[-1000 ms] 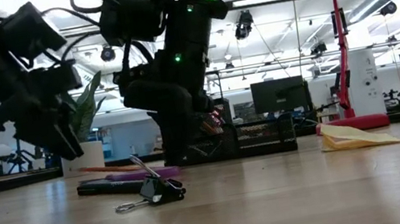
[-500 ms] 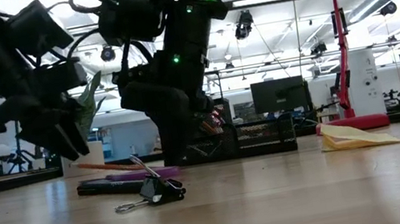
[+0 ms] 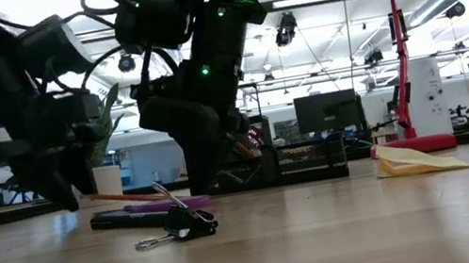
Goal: Pick and place office supplies into organizer
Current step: Put the orange pencil into the desk organizer
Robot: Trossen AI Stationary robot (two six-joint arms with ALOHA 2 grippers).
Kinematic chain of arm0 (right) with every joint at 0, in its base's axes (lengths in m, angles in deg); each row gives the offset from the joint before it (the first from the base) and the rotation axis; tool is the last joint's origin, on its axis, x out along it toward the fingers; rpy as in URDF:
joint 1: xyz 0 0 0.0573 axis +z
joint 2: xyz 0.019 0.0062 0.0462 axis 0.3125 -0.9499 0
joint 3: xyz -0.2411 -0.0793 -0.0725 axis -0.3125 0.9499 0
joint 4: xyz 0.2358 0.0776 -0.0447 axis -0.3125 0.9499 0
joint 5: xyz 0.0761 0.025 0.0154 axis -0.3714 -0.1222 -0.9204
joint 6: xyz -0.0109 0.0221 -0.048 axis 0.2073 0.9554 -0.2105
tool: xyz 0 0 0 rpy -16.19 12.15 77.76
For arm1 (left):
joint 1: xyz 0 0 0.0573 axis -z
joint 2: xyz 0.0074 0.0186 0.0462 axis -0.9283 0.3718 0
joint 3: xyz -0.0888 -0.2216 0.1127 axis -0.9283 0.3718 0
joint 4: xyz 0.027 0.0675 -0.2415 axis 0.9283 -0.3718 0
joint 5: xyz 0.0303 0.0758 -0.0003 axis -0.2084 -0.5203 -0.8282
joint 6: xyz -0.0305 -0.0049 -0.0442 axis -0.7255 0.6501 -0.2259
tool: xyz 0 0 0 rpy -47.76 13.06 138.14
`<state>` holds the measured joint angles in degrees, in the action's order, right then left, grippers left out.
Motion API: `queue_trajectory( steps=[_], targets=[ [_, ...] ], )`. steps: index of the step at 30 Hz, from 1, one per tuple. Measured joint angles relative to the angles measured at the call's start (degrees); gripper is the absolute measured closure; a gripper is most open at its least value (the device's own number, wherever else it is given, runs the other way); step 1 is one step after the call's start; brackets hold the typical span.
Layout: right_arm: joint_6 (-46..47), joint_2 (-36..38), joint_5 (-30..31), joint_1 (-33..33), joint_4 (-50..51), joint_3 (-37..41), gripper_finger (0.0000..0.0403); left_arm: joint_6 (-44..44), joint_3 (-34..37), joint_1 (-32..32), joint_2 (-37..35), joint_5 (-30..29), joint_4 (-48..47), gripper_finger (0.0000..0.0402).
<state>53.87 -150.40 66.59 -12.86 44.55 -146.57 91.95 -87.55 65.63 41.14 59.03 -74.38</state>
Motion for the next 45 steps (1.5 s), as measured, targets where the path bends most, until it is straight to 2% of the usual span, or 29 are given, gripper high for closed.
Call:
queue_trajectory(
  steps=[4, 14, 20, 25, 28, 31, 36, 41, 45],
  targets=[
    [0.01, 0.0, -0.01, -0.01, -0.22, 0.0, 0.0394, 0.05, -0.56, -0.02, 1.63, -0.37, 0.04, 0.0237],
    [-0.01, 0.0, -0.01, -0.01, -0.53, 0.0, 0.0394, 0.15, -1.47, -0.11, 4.11, -0.62, 0.0, 0.0331],
    [-0.14, 0.0, -0.01, -0.01, -0.55, 0.0, 0.0394, 0.65, -1.68, -0.09, 5.73, -1.24, -0.05, 0.0374],
    [-0.04, 0.0, 0.53, -0.07, -0.51, 0.0, 0.0394, 3.34, -3.96, -0.07, 5.31, -4.19, -3.2, 0.0391],
    [0.79, 0.41, 3.44, 0.19, -0.3, 0.08, 0.0394, 5.17, -6.74, -0.11, 4.69, -7.9, -6.82, 0.0393],
    [2.12, 2.34, 8.1, 1.09, 0.12, 0.17, 0.0394, 6.21, -10.29, -0.13, 3.93, -11.05, -11.94, 0.0393],
    [6.4, 7.02, 18.11, 2.33, 1.71, 0.02, 0.0395, 7.37, -16.23, -0.09, 1.35, -12.8, -18.19, 0.0393],
    [16.73, 11.46, 32.52, 4.76, 7.09, 0.17, 0.0395, 7.7, -21.77, 0.05, -1.07, -16.31, -25.57, 0.0393],
    [28.51, 15.68, 48.82, 8.02, 12.45, 0.13, 0.0394, 11.13, -25.8, 0.85, -2.4, -20.46, -30.35, 0.0393]
  ],
)
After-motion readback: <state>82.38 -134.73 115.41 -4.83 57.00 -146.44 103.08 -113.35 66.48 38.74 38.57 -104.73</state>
